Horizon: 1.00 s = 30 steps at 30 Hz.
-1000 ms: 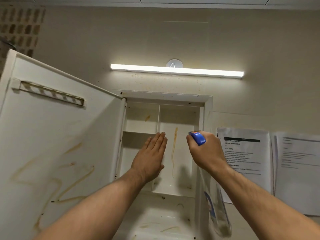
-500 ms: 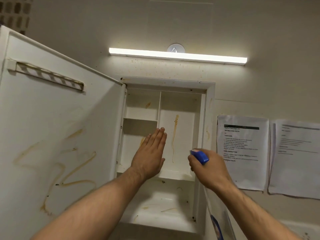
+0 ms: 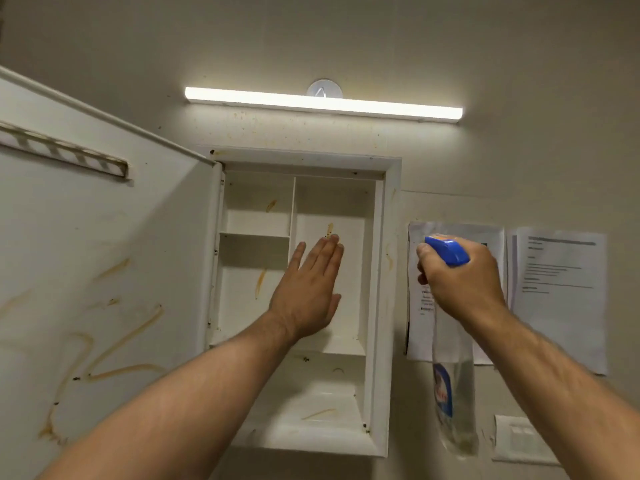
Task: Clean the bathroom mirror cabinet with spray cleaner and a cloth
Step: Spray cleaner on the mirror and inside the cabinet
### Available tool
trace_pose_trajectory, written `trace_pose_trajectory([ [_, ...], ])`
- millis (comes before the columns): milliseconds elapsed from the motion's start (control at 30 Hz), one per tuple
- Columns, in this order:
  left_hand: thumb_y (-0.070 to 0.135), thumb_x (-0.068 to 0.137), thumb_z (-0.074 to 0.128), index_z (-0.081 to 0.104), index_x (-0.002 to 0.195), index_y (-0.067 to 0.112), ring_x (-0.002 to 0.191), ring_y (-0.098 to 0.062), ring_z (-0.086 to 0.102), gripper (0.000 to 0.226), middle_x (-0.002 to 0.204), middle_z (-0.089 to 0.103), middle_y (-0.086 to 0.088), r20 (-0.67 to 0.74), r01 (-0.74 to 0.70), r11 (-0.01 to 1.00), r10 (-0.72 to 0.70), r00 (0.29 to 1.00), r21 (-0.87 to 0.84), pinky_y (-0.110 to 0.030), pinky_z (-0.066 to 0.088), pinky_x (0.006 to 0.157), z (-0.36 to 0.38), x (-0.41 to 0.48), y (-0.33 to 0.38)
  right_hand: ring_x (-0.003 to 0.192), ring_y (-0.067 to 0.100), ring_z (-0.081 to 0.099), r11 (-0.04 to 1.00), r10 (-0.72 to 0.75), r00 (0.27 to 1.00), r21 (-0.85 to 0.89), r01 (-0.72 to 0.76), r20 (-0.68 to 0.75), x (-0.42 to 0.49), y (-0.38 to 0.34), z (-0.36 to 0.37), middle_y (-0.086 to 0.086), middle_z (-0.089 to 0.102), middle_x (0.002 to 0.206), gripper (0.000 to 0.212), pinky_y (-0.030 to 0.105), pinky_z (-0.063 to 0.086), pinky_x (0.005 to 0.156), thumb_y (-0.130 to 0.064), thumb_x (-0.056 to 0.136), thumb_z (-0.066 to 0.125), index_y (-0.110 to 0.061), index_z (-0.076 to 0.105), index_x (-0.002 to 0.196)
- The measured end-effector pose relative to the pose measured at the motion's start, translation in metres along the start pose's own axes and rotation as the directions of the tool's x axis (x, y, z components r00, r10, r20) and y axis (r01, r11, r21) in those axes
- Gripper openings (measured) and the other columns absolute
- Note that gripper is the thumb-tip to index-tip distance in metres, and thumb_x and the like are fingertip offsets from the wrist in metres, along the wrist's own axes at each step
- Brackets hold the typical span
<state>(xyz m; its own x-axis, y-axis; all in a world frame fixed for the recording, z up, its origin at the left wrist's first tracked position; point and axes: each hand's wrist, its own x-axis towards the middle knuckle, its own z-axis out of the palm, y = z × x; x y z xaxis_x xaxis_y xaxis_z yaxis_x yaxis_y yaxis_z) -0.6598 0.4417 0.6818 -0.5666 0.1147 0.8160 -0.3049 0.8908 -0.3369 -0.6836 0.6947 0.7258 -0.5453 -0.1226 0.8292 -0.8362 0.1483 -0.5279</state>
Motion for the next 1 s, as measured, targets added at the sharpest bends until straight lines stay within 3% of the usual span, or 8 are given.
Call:
trace_pose_trajectory([
  [200, 0.053, 0.102, 0.037, -0.007, 0.163, 0.012, 0.159, -0.024, -0.011, 0.086, 0.172, -0.012, -0.009, -0.073, 0.012, 0.999, -0.016, 0.997, -0.048, -0.047, -0.011, 0.127, -0.023, 0.044, 0.024, 0.071, 0.032, 0.067, 0.995, -0.101, 0.992, -0.034, 0.099, -0.07, 0.032, -0.029, -0.017, 0.015, 0.068, 0.078, 0.023, 0.024, 0.054, 0.059, -0.022, 0.102, 0.061, -0.007, 0.066, 0.086],
  [367, 0.054, 0.102, 0.034, -0.011, 0.163, 0.015, 0.158, -0.022, -0.014, 0.085, 0.171, -0.016, -0.007, -0.073, 0.034, 0.994, -0.042, 0.996, -0.106, -0.044, -0.011, 0.126, -0.028, 0.057, 0.035, 0.054, 0.01, 0.052, 0.987, -0.142, 0.985, -0.087, 0.134, -0.096, 0.042, -0.045, -0.016, 0.001, 0.056, 0.065, 0.03, 0.01, 0.038, 0.048, -0.023, 0.103, 0.061, -0.017, 0.057, 0.074],
  [500, 0.055, 0.102, 0.034, -0.014, 0.162, 0.015, 0.158, -0.023, -0.016, 0.086, 0.17, -0.019, -0.007, -0.04, 0.046, 0.993, -0.051, 0.998, -0.111, -0.046, -0.007, 0.128, -0.025, 0.051, 0.04, 0.066, 0.018, 0.063, 0.992, -0.12, 0.987, -0.058, 0.115, -0.11, 0.038, -0.045, -0.013, 0.007, 0.065, 0.077, 0.02, 0.014, 0.045, 0.055, -0.023, 0.103, 0.06, -0.009, 0.064, 0.089],
  [633, 0.057, 0.101, 0.034, -0.019, 0.159, 0.016, 0.153, -0.019, -0.023, 0.089, 0.169, -0.022, -0.006, -0.038, 0.048, 0.993, -0.052, 0.998, -0.108, -0.044, -0.011, 0.126, -0.02, 0.045, 0.041, 0.056, 0.009, 0.049, 0.995, -0.082, 0.995, -0.065, 0.078, -0.061, 0.024, -0.033, -0.008, 0.002, 0.055, 0.069, 0.022, 0.011, 0.038, 0.049, -0.02, 0.104, 0.058, -0.01, 0.061, 0.084],
  [833, 0.062, 0.101, 0.035, -0.027, 0.153, 0.019, 0.149, -0.018, -0.029, 0.093, 0.161, -0.033, -0.002, 0.017, 0.088, 0.988, -0.087, 0.996, -0.126, -0.042, -0.018, 0.122, -0.006, 0.032, 0.047, 0.056, 0.009, 0.054, 0.999, -0.021, 1.0, -0.033, 0.021, 0.0, -0.015, -0.002, -0.002, 0.002, 0.058, 0.066, 0.025, 0.012, 0.044, 0.05, -0.018, 0.101, 0.061, -0.015, 0.061, 0.077],
  [1000, 0.06, 0.101, 0.038, -0.019, 0.16, 0.018, 0.148, -0.017, -0.029, 0.092, 0.162, -0.031, -0.001, 0.024, 0.1, 0.984, -0.098, 0.995, -0.145, -0.038, -0.021, 0.118, 0.004, 0.019, 0.057, 0.053, 0.007, 0.056, 0.999, 0.026, 0.999, 0.03, -0.025, -0.041, -0.037, 0.016, 0.004, 0.0, 0.059, 0.06, 0.028, 0.013, 0.044, 0.049, -0.016, 0.099, 0.065, -0.014, 0.063, 0.072],
])
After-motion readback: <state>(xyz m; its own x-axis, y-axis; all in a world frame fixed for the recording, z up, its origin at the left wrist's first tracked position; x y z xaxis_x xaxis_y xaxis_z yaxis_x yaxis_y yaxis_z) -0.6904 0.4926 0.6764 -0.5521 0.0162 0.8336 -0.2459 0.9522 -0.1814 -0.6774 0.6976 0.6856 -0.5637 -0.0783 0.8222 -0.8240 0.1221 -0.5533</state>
